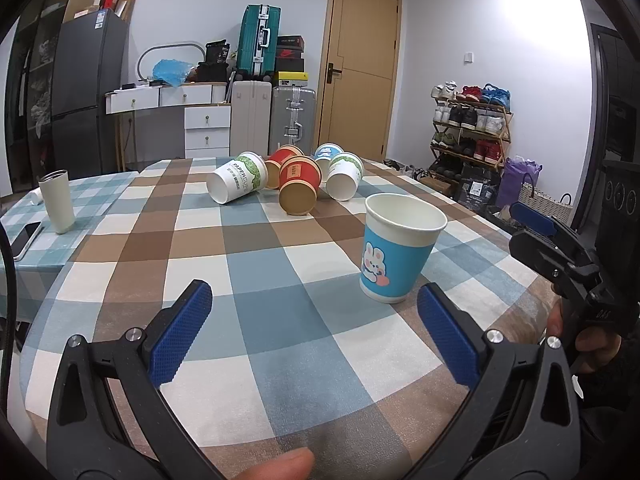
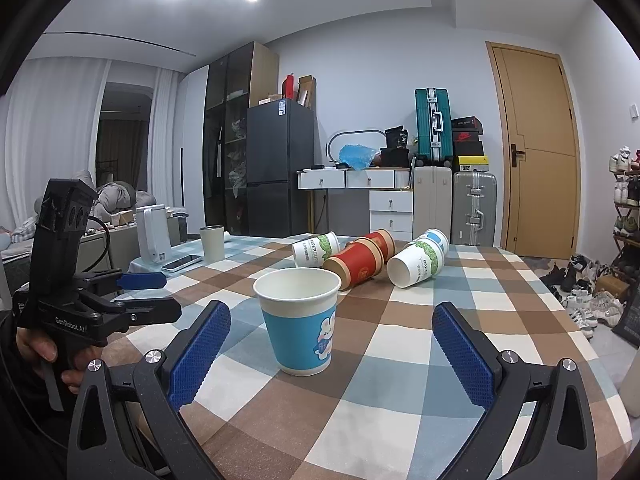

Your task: Flip cup upright

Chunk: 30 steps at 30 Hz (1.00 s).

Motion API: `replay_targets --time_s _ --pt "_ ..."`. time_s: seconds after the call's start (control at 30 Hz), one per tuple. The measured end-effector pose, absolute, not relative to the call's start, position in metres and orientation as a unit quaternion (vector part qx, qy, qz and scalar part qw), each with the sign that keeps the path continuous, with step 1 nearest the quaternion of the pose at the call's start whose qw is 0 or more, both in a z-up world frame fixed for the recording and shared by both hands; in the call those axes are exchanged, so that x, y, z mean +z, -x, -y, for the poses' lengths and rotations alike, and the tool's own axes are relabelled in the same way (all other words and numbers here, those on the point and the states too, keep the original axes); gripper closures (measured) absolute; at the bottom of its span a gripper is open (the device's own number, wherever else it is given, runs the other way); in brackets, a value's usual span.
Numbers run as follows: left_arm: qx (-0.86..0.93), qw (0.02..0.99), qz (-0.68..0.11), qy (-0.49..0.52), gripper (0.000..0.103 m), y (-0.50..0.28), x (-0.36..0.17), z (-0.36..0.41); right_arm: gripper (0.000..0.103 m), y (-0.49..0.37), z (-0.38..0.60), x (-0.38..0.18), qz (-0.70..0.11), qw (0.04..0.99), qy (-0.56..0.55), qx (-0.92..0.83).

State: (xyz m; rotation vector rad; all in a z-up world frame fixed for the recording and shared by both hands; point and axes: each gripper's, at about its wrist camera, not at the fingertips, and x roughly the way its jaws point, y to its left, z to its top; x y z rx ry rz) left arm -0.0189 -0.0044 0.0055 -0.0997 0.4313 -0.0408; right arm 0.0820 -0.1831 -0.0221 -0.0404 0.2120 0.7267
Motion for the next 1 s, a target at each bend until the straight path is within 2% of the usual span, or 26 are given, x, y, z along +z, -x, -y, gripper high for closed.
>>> replay_targets --time_s 1.0 --pt "-0.022 0.976 -0.211 0.043 0.0 0.0189 0.0047 0.0069 0.0 -0.0816 0.1821 -0.022 -0.104 0.928 0.02 0.356"
